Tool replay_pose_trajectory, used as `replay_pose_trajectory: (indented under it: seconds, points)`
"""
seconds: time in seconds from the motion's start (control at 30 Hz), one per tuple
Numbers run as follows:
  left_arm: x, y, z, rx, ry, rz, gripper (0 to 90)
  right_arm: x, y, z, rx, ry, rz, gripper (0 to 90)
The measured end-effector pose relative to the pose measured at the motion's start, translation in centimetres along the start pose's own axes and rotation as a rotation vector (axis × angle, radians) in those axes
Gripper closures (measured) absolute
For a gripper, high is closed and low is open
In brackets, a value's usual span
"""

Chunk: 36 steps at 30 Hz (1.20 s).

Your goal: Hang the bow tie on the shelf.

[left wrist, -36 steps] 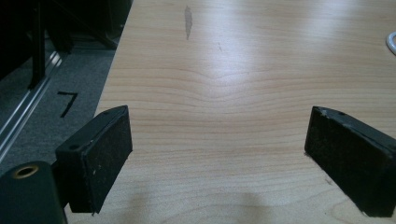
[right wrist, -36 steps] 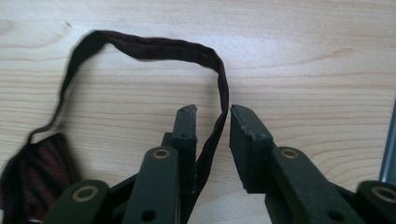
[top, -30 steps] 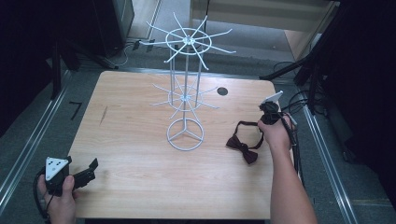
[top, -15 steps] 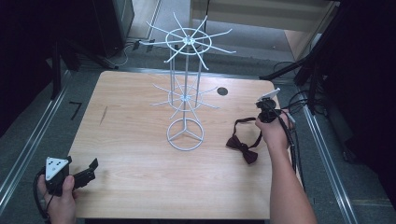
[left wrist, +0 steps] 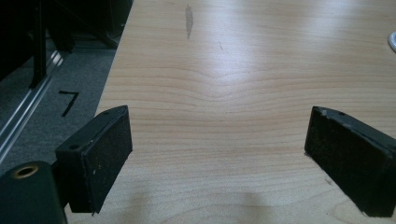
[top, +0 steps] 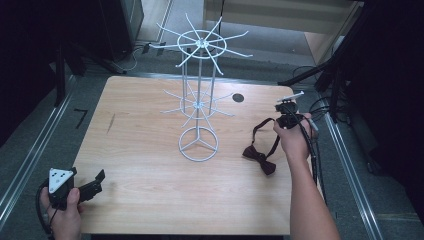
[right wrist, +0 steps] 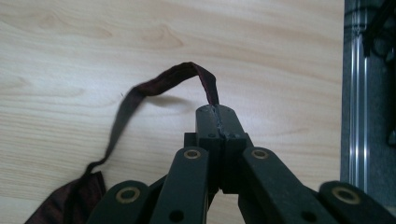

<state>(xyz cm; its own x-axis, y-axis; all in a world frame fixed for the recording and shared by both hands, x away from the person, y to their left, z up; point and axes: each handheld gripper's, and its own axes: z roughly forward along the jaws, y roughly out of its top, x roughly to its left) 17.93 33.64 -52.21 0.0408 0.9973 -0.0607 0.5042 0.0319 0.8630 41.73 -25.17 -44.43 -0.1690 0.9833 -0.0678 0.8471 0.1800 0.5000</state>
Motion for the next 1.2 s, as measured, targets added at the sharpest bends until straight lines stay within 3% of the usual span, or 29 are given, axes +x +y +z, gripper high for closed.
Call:
replay_pose_trajectory:
  seconds: [0.1, 0.27, 0.5, 0.97, 1.2]
  points:
    - [0.0, 0.0, 0.0, -0.002, 0.001, 0.001, 8.2, 0.4, 0.1, -0.9, -0.083, -0.011, -0.021, 90.0]
    - [0.0, 0.0, 0.0, -0.002, 0.001, 0.001, 8.2, 0.8, 0.2, -1.6, -0.15, -0.017, -0.036, 90.0]
    - [0.0, 0.0, 0.0, -0.002, 0.001, 0.002, 8.2, 1.5, 0.2, -2.8, -0.29, -0.035, -0.085, 90.0]
    - [0.0, 0.0, 0.0, -0.004, 0.001, 0.001, 8.2, 2.3, 0.0, -4.5, -0.447, -0.048, -0.115, 90.0]
    - [0.0, 0.0, 0.0, -0.005, 0.001, 0.0, 8.2, 3.2, -0.3, -5.5, -0.548, -0.012, -0.119, 90.0]
